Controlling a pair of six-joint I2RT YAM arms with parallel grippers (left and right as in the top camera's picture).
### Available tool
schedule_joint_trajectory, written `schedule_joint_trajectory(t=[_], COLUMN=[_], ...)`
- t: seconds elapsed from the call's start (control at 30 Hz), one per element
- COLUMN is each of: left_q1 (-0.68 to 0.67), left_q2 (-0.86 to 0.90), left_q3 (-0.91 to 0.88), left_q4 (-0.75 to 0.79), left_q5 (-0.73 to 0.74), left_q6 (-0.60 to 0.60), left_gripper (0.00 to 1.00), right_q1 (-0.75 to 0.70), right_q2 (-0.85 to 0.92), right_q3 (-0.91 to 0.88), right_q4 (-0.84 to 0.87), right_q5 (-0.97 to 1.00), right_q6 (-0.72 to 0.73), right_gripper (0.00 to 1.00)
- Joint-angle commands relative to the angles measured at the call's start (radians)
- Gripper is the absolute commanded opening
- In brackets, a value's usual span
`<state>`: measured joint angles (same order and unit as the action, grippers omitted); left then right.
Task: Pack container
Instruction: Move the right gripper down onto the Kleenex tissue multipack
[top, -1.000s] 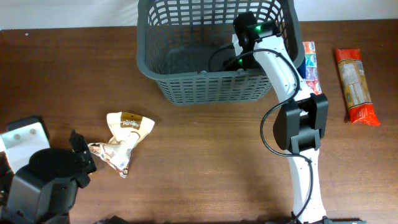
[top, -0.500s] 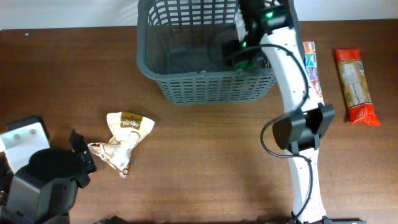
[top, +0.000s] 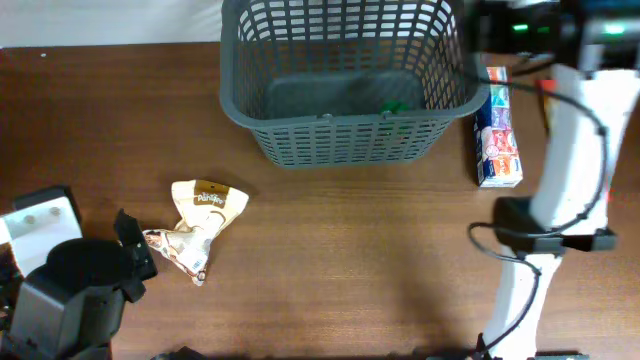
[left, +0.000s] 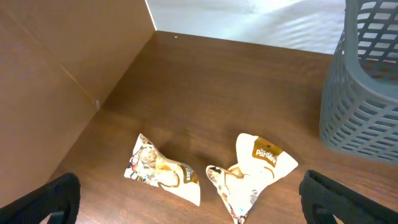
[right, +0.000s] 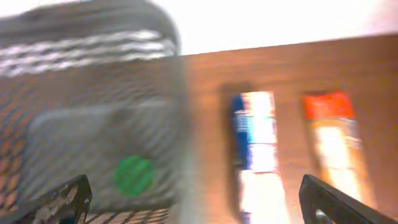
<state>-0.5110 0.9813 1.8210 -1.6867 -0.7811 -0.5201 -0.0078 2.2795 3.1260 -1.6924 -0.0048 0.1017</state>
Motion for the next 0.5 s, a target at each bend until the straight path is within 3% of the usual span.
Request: schedule_joint_trajectory(t=[0.0,0.27,0.47], left_q1=[-0.003,-0.003,-0.003], left_q2=[0.001,0.001,0.001], left_q3=[-0.001,-0.001,-0.001], left_q4=[0.000,0.000,0.000], left_q5=[0.007,0.007,0.007], left_q6=[-0.002,-0.002,-0.002], left_gripper=[0.99,0.99,0.99], right_q1=[-0.154,-0.351,-0.367], right_q2=[-0.044,-0.040,0.010], right_q3=[0.010,0.003,-0.106], right_q4=[-0.006,0.001,0.018], right_q5=[0.024,-0.051,-0.102], right_q6=[0.008,-0.010,-0.260], right_gripper=[0.99,0.99,0.99])
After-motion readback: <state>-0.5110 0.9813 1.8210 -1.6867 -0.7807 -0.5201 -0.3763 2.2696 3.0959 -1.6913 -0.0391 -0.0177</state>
